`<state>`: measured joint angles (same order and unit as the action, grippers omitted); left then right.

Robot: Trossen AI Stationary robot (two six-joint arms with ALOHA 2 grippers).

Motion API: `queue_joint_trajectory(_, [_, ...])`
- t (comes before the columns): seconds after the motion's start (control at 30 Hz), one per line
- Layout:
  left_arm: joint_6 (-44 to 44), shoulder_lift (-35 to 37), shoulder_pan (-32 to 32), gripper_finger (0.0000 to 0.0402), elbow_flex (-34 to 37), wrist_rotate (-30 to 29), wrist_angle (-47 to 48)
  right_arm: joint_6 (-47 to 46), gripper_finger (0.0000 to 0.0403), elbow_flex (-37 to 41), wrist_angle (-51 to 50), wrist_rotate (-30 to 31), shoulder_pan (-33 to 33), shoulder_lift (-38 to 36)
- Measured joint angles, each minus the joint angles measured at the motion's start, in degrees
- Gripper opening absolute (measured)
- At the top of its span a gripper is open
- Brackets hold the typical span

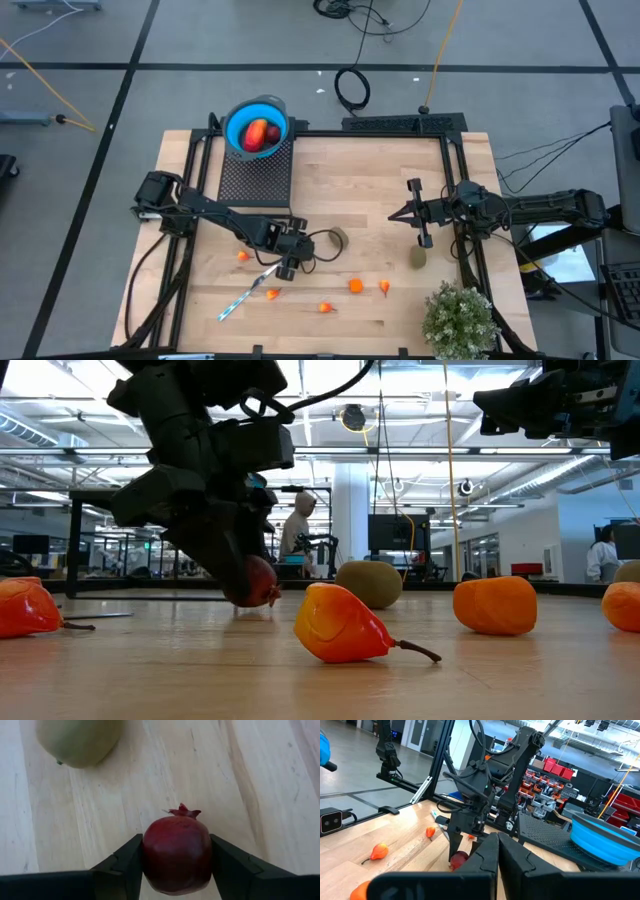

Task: Pick & Place Fruit
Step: Put the pomegranate into the blue strainer bowl on the shelf

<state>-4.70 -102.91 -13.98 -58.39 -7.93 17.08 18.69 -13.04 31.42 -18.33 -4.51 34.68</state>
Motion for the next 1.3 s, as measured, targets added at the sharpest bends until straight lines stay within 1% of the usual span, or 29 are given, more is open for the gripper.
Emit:
queue_joint_trajectory(0.13, [-2.52,0.0,0.0,0.0191,-2.33,-0.64,0.85,-0.01,0.0,0.0,0.0,0.0,0.0,0.0])
queue_joint_trajectory(0.23, [-4.35,0.02,0.02,0.0188,-5.34,-1.96,3.56,-0.01,0.0,0.0,0.0,0.0,0.0,0.0])
queue_joint_trajectory(0.33, [-6.13,0.02,0.02,0.0188,-9.5,-4.69,8.56,-0.01,0.0,0.0,0.0,0.0,0.0,0.0])
queue_joint_trajectory(0.6, [-7.19,0.09,-0.09,0.019,-21.26,-13.64,24.85,-0.01,0.0,0.0,-0.02,0.0,0.0,0.0])
queue_joint_trajectory(0.77, [-7.2,0.2,-0.09,0.0187,-26.59,-17.23,31.21,-0.01,0.0,0.0,-0.02,0.0,0.0,-0.02])
queue_joint_trajectory(0.93, [-8.03,1.96,-0.09,0.0187,-28.26,-19.18,34.29,-0.01,0.0,0.0,-0.1,0.0,0.0,-0.02])
queue_joint_trajectory(1.3, [-7.01,9.25,-0.17,0.0187,-28.31,-20.86,34.56,-0.01,0.0,-0.01,-0.16,-0.01,0.0,0.03])
